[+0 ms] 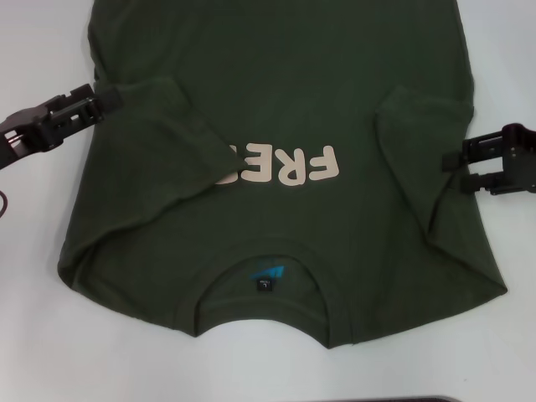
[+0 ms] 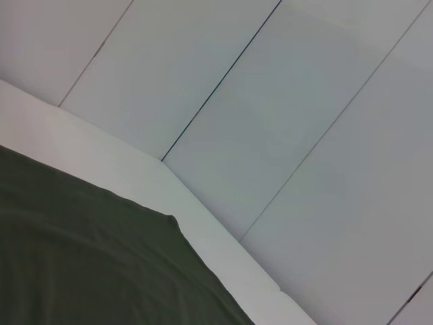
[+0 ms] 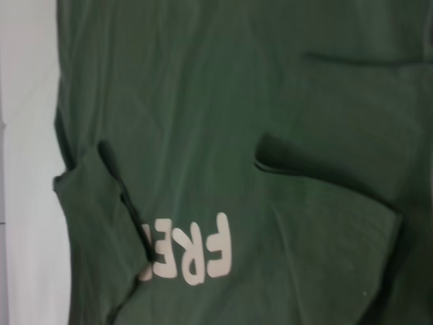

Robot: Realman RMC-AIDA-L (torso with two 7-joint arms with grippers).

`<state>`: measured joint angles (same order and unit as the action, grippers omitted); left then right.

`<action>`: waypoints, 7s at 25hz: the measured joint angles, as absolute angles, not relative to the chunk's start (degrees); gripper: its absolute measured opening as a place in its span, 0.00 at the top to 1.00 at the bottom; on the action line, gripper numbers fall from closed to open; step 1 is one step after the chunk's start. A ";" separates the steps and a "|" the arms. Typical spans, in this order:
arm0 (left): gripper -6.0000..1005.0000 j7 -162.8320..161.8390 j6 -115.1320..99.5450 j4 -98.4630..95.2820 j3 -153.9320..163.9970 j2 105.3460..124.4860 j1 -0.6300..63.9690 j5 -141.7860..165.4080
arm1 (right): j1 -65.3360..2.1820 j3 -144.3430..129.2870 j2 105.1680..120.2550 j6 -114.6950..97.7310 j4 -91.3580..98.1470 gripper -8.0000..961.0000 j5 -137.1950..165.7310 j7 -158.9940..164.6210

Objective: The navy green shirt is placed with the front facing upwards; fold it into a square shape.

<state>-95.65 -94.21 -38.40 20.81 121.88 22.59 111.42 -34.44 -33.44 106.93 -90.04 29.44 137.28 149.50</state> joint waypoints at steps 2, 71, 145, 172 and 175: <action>0.19 -95.57 -94.19 -38.41 20.78 121.89 22.59 111.40 | -34.45 -33.46 107.12 -89.74 29.11 0.36 137.49 149.50; 0.22 -92.13 -104.89 -39.79 22.92 120.25 16.31 111.71 | -15.21 -15.03 117.89 -105.53 44.48 0.31 110.00 89.21; 0.25 -139.23 -93.42 -41.22 25.04 117.42 16.80 132.01 | -17.93 -12.05 115.31 -104.43 40.61 0.32 114.06 111.09; 0.39 -140.96 -93.32 -39.23 27.08 117.15 18.72 132.01 | -17.68 -11.95 115.13 -104.50 40.02 0.32 112.67 111.10; 0.52 -141.12 -93.56 -39.11 27.08 116.83 18.70 132.01 | -17.46 -11.95 115.13 -104.54 39.97 0.32 111.71 111.10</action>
